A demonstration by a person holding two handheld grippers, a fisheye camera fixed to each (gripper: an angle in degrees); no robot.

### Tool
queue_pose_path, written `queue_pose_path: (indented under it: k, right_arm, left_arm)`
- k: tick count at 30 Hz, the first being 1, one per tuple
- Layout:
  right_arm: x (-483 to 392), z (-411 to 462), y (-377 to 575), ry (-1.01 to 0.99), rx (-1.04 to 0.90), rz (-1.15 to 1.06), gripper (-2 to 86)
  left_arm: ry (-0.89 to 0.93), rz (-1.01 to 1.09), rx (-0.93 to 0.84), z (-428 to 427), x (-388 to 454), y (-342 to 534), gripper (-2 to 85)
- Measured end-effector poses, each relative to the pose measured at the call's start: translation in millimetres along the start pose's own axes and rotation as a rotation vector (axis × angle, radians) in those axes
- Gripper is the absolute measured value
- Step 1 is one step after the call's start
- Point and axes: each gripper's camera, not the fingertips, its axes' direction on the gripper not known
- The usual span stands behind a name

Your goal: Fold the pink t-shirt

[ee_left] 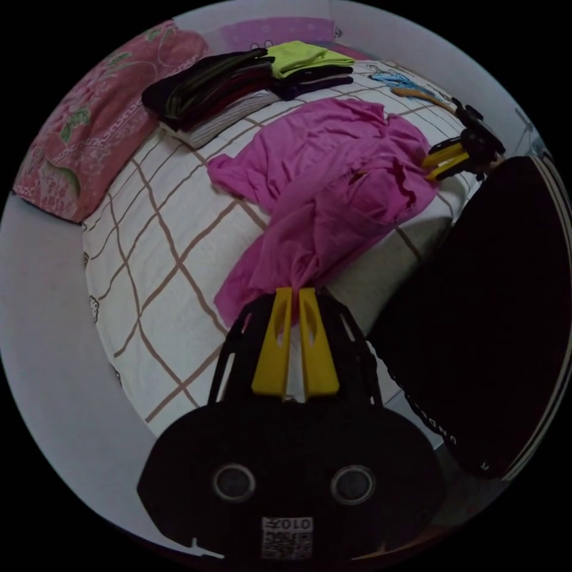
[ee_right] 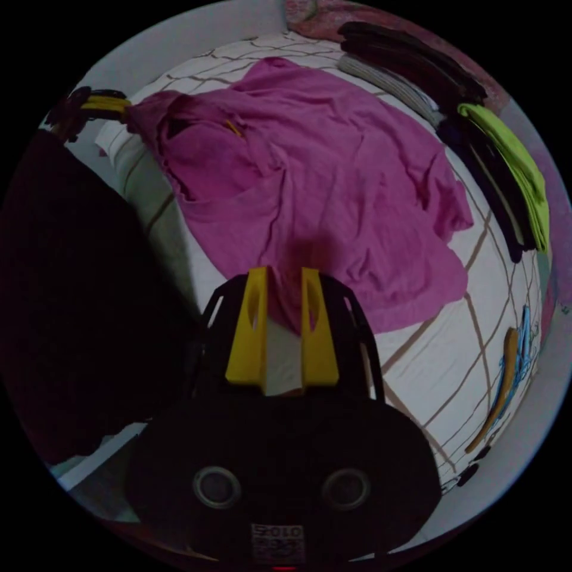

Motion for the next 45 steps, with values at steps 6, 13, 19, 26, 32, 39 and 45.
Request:
queue_pose_path:
  k: [6, 13, 19, 26, 32, 39, 45]
  right_arm:
    - [24.2, -4.0, 2.8, -0.032, 0.012, 0.086, 10.3]
    - [-10.4, -22.3, -1.0, 0.095, 0.105, -0.034, 8.9]
    - [-2.5, 2.6, -12.8, 0.080, 0.019, -0.039, 8.0]
    - [10.5, 2.7, -12.5, 0.004, -0.055, -0.059, 4.1]
    - [26.5, -40.5, 34.4, -0.031, 0.079, 0.035, 3.8]
    - [49.8, -62.8, 81.1, -0.055, 0.151, 0.188, 3.8]
    - [48.3, -72.9, 97.5, -0.046, 0.180, 0.191, 3.7]
  left_arm:
    - [0.004, 0.022, -0.013, 3.7, -10.3, -7.9, -0.1]
    - [0.012, 0.013, -0.021, 11.0, -13.9, -11.7, -0.1]
    - [0.009, 0.033, -0.035, 11.5, -14.2, -15.0, -0.1]
    - [0.020, 0.029, -0.034, 15.3, -16.8, -18.2, 0.2]
    - [0.057, 0.005, -0.032, 32.3, -7.8, -12.9, 2.2]
    - [0.131, 0.048, -0.064, 50.4, 4.2, -10.7, 6.3]
    - [0.080, 0.057, 0.019, 25.6, 8.6, 6.1, 7.8]
